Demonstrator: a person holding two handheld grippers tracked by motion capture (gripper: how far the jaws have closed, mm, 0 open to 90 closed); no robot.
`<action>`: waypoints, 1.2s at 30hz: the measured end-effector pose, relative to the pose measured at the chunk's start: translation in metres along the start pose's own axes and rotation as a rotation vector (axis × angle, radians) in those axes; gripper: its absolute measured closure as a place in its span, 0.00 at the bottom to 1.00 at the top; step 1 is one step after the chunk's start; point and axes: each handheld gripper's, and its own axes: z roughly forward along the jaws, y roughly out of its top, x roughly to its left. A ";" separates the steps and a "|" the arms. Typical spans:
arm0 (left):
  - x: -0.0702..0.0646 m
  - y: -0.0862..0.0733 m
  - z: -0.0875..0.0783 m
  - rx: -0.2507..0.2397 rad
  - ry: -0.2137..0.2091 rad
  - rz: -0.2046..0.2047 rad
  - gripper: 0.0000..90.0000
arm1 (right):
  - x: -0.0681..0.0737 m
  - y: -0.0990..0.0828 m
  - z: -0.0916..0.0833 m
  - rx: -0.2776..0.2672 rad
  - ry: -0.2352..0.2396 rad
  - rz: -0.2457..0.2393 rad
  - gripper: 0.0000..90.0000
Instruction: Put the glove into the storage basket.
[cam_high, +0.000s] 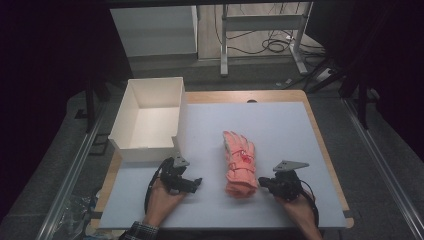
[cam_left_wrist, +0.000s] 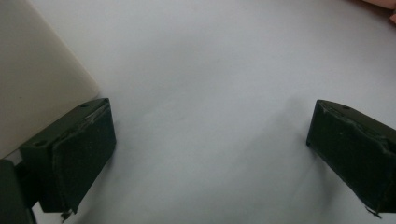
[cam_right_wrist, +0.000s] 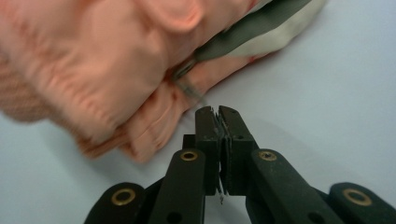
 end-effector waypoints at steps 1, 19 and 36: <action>0.000 0.000 0.000 0.000 0.000 0.000 0.02 | 0.001 -0.002 0.001 -0.001 0.009 -0.008 0.97; 0.000 0.000 0.000 0.001 0.000 0.001 0.02 | 0.030 -0.003 0.026 0.006 0.081 -0.063 0.97; 0.003 -0.002 -0.004 0.012 -0.012 0.037 0.03 | 0.050 0.012 0.049 -0.001 0.094 -0.114 0.96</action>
